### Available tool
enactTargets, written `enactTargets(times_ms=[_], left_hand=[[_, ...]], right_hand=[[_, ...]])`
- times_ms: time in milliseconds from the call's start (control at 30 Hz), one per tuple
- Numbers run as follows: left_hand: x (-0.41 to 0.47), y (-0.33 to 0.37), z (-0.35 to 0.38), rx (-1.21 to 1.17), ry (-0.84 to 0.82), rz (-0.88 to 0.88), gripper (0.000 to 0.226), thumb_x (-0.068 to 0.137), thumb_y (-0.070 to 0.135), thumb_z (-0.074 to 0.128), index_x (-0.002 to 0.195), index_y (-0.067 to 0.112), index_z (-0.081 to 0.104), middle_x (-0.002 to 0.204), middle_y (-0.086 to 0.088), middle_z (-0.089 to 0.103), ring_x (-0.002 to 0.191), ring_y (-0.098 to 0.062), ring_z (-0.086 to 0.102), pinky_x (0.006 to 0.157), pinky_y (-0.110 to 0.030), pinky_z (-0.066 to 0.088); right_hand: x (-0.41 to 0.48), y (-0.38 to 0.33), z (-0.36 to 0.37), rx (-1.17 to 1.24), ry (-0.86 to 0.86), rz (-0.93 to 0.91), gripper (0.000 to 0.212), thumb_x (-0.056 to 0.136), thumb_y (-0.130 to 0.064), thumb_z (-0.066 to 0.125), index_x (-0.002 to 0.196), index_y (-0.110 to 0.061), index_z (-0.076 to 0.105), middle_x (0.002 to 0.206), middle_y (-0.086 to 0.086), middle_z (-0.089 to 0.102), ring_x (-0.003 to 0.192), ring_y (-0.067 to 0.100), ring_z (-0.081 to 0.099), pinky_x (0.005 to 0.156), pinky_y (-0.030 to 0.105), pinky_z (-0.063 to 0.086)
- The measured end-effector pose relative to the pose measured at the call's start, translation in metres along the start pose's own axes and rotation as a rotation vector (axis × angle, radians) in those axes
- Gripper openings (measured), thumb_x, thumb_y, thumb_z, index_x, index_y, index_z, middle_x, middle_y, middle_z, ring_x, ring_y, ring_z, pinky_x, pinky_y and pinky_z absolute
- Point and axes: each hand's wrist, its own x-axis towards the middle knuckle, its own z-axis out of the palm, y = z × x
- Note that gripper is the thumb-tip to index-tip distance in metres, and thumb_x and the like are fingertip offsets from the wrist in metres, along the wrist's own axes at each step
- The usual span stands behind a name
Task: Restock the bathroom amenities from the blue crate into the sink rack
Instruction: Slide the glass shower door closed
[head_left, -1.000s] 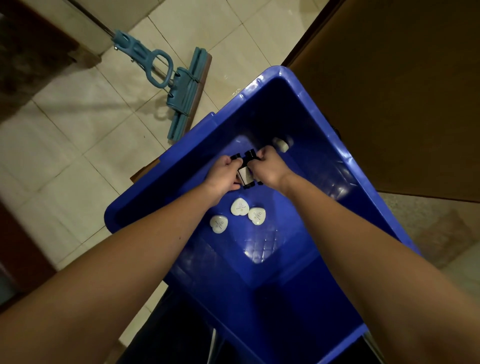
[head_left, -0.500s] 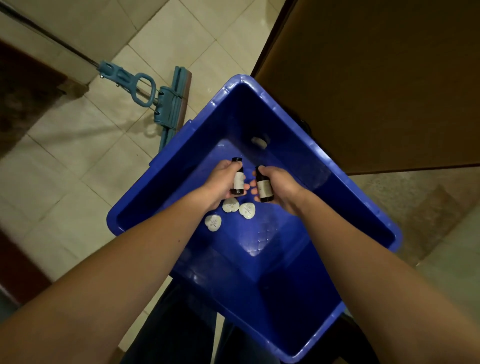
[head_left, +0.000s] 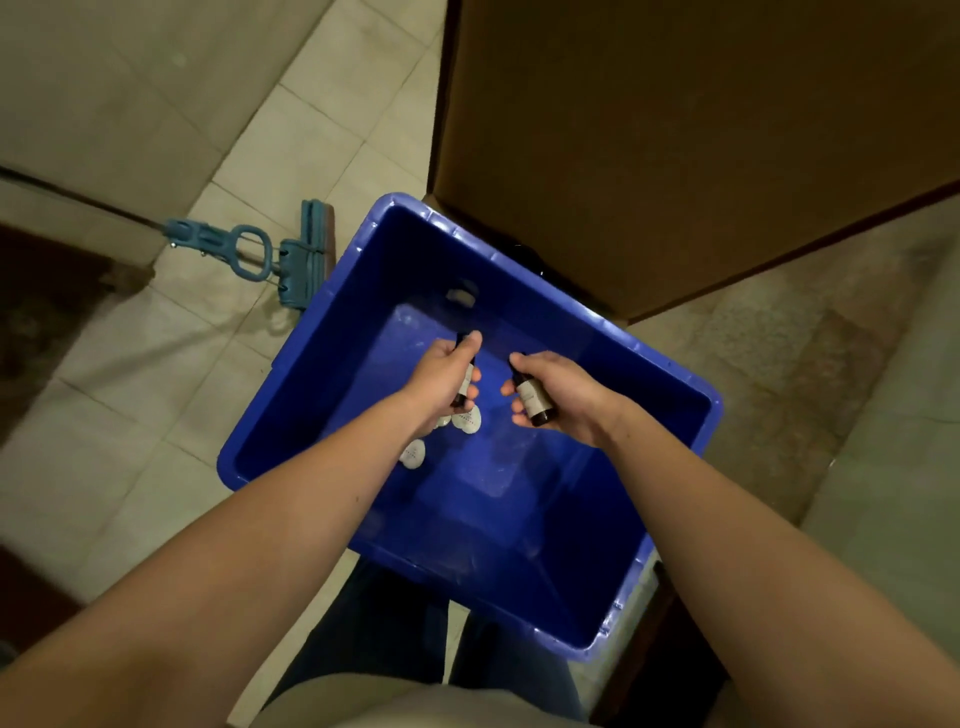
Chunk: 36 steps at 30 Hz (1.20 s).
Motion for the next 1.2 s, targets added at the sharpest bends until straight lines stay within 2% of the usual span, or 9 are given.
enactTargets(times_ms=[133,300,500,700,833,933,1067,1133,1200], left_hand=[[-0.010,0.000,0.003,0.016,-0.023,-0.013,0.022,0.099,0.045,0.048,0.094,0.024,0.044,0.078,-0.003,0.054,0.053,-0.013,0.048,0.048,-0.026,0.044],[-0.043,-0.003,0.022,0.103,-0.114,-0.011,0.022,0.098,0.046,0.049,0.097,0.024,0.047,0.076,-0.002,0.058,0.050,-0.010,0.052,0.049,-0.025,0.049],[-0.078,-0.001,0.047,0.213,-0.187,0.009,0.023,0.099,0.045,0.048,0.104,0.022,0.048,0.076,-0.003,0.058,0.050,-0.010,0.053,0.049,-0.025,0.049],[-0.120,-0.013,0.075,0.255,-0.320,0.022,0.017,0.102,0.035,0.047,0.101,0.018,0.048,0.080,-0.005,0.059,0.060,-0.015,0.055,0.057,-0.030,0.050],[-0.161,-0.025,0.095,0.322,-0.437,0.068,0.021,0.102,0.026,0.050,0.118,0.012,0.049,0.092,-0.008,0.061,0.075,-0.018,0.060,0.075,-0.037,0.055],[-0.197,-0.032,0.111,0.430,-0.536,0.121,0.022,0.101,0.022,0.052,0.120,0.010,0.052,0.104,-0.011,0.062,0.093,-0.024,0.065,0.090,-0.045,0.052],[-0.242,-0.044,0.136,0.610,-0.655,0.212,0.028,0.099,0.020,0.056,0.123,0.006,0.054,0.120,-0.017,0.063,0.112,-0.031,0.064,0.091,-0.047,0.055],[-0.264,-0.050,0.150,0.682,-0.719,0.250,0.029,0.097,0.021,0.059,0.123,0.008,0.056,0.119,-0.016,0.066,0.108,-0.028,0.067,0.088,-0.043,0.057],[-0.284,-0.056,0.164,0.741,-0.789,0.290,0.027,0.096,0.019,0.061,0.122,0.012,0.058,0.118,-0.013,0.068,0.105,-0.025,0.068,0.087,-0.040,0.057]], right_hand=[[-0.018,0.009,-0.001,0.050,0.041,0.037,0.015,0.103,-0.029,0.046,0.105,-0.015,0.050,0.083,0.006,0.065,0.067,0.016,0.061,0.065,0.032,0.055],[-0.059,0.035,-0.008,0.158,0.106,0.003,0.028,0.104,-0.031,0.042,0.121,-0.011,0.050,0.086,0.007,0.066,0.066,0.017,0.060,0.067,0.033,0.055],[-0.103,0.060,-0.011,0.227,0.131,-0.116,0.019,0.102,-0.035,0.049,0.105,-0.016,0.052,0.083,0.005,0.067,0.062,0.014,0.058,0.061,0.030,0.054],[-0.154,0.103,-0.020,0.425,0.270,-0.247,0.040,0.097,-0.022,0.059,0.131,-0.007,0.043,0.087,0.008,0.067,0.069,0.015,0.063,0.071,0.035,0.056],[-0.196,0.141,-0.026,0.487,0.353,-0.347,0.024,0.096,-0.018,0.062,0.116,-0.009,0.052,0.090,0.006,0.067,0.076,0.015,0.067,0.079,0.039,0.057],[-0.231,0.171,-0.028,0.501,0.432,-0.406,0.012,0.094,-0.019,0.063,0.101,-0.012,0.057,0.092,0.006,0.067,0.085,0.019,0.067,0.083,0.042,0.058],[-0.281,0.211,-0.027,0.533,0.561,-0.484,0.007,0.091,-0.018,0.068,0.096,-0.014,0.064,0.086,0.002,0.068,0.079,0.015,0.066,0.060,0.027,0.054],[-0.307,0.233,-0.028,0.549,0.623,-0.527,0.009,0.089,-0.015,0.070,0.096,-0.014,0.065,0.085,0.002,0.069,0.077,0.015,0.066,0.059,0.026,0.055],[-0.333,0.253,-0.030,0.546,0.668,-0.567,0.018,0.086,-0.014,0.073,0.102,-0.011,0.065,0.088,0.004,0.070,0.080,0.016,0.068,0.064,0.028,0.057]])
